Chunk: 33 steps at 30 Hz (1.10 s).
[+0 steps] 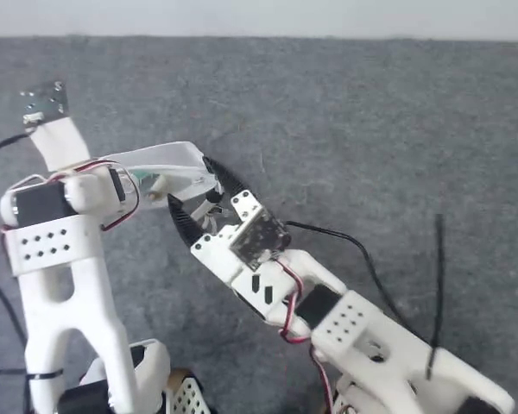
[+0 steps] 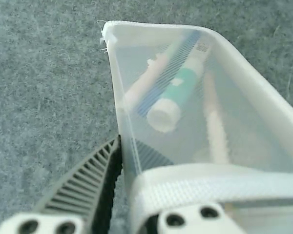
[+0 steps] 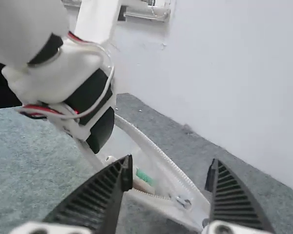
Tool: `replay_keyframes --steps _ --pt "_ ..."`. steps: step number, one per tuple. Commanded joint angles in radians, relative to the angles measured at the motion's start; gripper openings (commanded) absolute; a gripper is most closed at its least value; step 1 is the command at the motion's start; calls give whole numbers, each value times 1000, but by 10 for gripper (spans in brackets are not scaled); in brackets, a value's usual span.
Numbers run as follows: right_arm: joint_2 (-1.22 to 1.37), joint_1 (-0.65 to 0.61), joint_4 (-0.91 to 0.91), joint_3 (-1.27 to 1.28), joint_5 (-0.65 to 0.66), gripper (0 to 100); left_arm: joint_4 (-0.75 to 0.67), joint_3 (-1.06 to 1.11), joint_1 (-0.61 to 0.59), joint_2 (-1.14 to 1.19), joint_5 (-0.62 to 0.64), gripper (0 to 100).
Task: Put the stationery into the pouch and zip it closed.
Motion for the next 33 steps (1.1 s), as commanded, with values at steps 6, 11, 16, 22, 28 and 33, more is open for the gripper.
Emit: replay_keyframes --steps 6,11,16,22,28,33 --pt "-289 7 228 -9 -112 7 0 -12 -6 -11 -14 9" --pt "-295 5 311 -14 -118 44 0 -12 -6 -11 -14 9" --pt "-295 5 467 -66 -120 102 0 -12 -6 -11 -14 9" --pt "-295 5 705 -163 -245 255 0 -12 -6 -11 -14 9" --pt "-266 10 728 -176 -253 223 0 -12 -6 -11 -14 10" --pt "-107 19 659 -190 -253 221 0 -12 -6 -11 -14 10"
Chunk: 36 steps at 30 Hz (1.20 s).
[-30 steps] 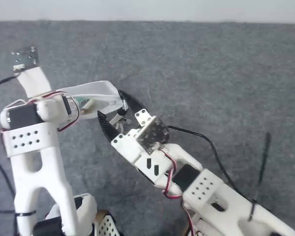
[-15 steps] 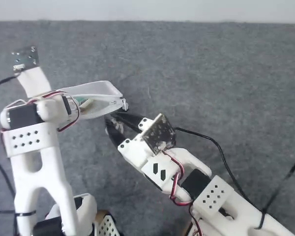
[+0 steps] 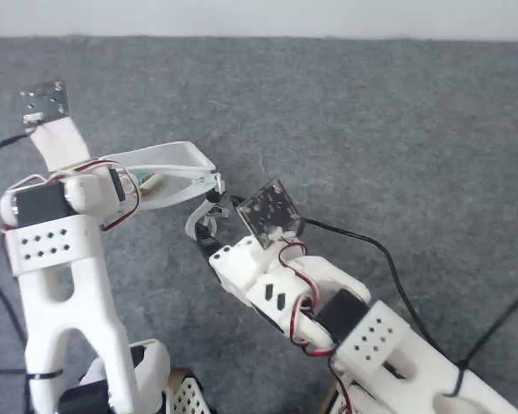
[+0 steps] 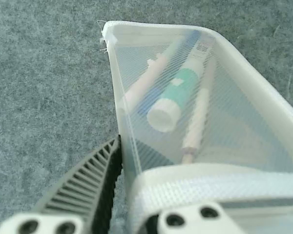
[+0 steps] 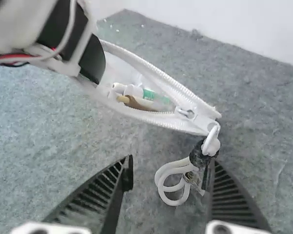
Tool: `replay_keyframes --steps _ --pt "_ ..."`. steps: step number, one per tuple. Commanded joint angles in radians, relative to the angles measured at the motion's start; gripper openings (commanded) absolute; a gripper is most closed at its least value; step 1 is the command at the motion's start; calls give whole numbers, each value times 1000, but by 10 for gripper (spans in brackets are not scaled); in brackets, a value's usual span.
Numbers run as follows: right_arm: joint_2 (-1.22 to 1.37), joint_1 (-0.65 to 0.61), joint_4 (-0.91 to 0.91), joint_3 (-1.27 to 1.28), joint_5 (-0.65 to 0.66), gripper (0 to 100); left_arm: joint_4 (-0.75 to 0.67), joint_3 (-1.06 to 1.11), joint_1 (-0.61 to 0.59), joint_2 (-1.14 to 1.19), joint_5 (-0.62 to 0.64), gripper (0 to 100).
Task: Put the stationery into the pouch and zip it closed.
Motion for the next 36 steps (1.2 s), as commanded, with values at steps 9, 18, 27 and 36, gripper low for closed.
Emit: replay_keyframes --steps 9,18,27,36 --pt "328 108 -303 -75 -12 221 0 -10 -6 -11 -14 10" --pt "435 119 -427 -74 -11 221 0 -10 -6 -11 -14 10" --pt "489 137 -503 -74 -8 220 0 -10 -6 -11 -14 10" --pt "487 137 -504 -74 -8 148 2 -10 -6 -11 -15 10"
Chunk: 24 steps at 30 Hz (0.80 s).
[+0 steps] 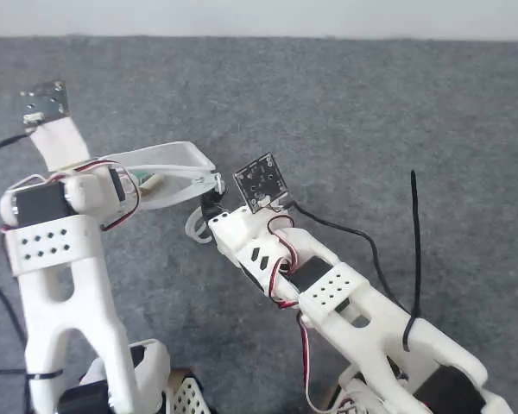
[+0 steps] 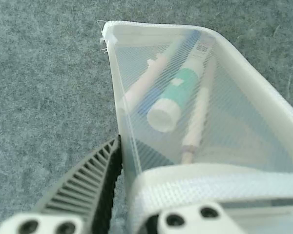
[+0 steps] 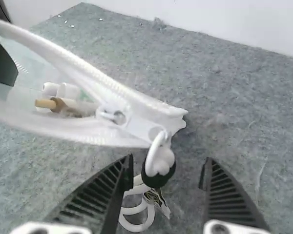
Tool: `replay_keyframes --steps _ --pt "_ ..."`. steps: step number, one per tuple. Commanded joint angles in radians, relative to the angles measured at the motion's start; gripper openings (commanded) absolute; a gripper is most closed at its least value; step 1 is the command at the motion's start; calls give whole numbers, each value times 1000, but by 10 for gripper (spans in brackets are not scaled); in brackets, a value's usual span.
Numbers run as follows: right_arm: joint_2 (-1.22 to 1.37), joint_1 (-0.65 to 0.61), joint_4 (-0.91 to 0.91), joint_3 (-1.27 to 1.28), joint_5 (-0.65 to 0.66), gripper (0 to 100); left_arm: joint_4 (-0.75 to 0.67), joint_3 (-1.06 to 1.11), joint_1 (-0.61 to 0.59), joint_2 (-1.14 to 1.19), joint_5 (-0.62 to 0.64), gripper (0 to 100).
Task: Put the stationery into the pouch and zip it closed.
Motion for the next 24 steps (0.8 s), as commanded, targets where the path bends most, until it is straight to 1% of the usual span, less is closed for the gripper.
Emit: replay_keyframes --steps 1,5,10,14,16,20,22,24 --pt "-8 10 -31 -63 -8 116 2 -10 -6 -11 -15 10" --pt "-8 19 -85 -58 -6 34 3 -10 -6 -11 -21 10" --pt "-8 56 -91 -58 5 20 5 -10 -8 -11 -37 10" --pt "-10 48 -82 -48 117 6 6 -8 -8 -11 -38 10" --pt "-18 48 -84 -28 158 6 6 -8 -8 -11 -38 10" --pt "-94 7 -79 28 224 6 0 -1 -14 -11 -38 10" --pt "-151 -16 -38 49 252 6 0 -1 -29 -11 -38 10" --pt "-206 -35 50 51 270 6 0 -1 -34 -11 -38 10"
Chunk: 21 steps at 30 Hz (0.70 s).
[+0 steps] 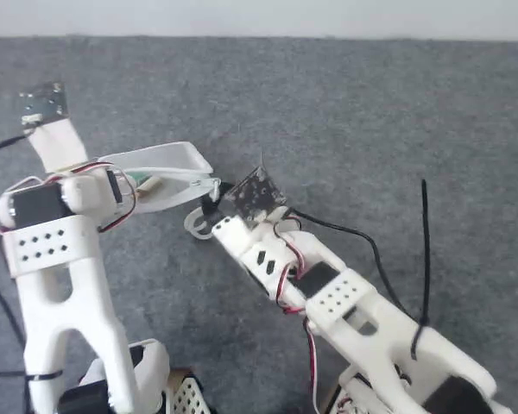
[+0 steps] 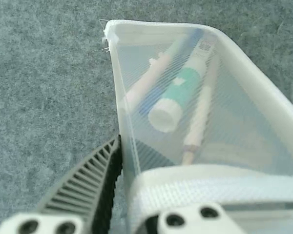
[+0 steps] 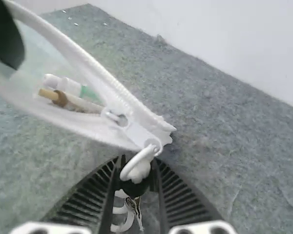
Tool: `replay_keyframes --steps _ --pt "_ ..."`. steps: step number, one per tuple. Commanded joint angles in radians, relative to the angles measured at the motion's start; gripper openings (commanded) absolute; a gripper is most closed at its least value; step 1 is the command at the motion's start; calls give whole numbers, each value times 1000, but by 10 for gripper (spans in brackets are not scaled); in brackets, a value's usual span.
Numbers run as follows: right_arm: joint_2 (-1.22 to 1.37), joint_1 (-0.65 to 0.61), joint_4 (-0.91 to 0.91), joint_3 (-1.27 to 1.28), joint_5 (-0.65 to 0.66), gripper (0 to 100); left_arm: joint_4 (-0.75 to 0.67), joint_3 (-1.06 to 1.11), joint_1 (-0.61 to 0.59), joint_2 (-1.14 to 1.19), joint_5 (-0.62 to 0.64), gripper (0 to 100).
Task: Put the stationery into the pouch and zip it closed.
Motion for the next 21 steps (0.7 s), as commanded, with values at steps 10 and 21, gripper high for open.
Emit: replay_keyframes --steps 10,21 --pt "-366 -120 412 -6 149 6 0 -13 -8 -11 -14 12" --pt "-433 -236 562 -6 207 6 0 -15 -5 -11 -9 201"
